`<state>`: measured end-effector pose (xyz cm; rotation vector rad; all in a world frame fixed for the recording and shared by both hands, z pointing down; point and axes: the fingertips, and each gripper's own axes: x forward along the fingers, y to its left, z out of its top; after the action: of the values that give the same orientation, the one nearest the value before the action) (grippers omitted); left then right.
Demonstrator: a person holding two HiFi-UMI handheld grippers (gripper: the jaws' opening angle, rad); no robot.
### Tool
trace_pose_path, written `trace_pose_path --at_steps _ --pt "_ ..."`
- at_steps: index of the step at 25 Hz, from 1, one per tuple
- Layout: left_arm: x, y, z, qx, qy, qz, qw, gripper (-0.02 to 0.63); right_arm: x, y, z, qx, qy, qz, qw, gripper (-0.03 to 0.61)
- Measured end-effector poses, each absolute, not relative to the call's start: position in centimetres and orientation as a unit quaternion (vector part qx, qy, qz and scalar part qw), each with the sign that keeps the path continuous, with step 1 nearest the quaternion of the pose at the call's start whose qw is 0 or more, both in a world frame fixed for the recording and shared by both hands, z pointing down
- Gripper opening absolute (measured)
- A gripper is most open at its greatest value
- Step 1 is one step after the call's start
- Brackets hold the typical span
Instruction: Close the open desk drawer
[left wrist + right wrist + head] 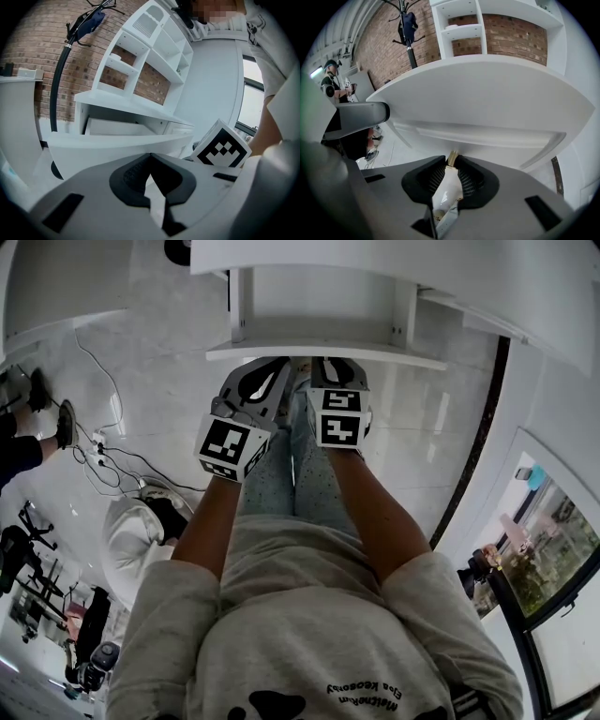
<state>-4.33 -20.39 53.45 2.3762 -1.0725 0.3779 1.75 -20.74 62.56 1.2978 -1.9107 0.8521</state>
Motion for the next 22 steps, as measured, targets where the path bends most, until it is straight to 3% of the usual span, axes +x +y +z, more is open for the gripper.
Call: trace_pose_path --at_steps 22 --pt "-4.3 -26.7 54.1 0.858 -0.428 0.136 0.248 0.018 2.1 -26.7 63.5 0.483 -0.746 0.328 0.319 0.1"
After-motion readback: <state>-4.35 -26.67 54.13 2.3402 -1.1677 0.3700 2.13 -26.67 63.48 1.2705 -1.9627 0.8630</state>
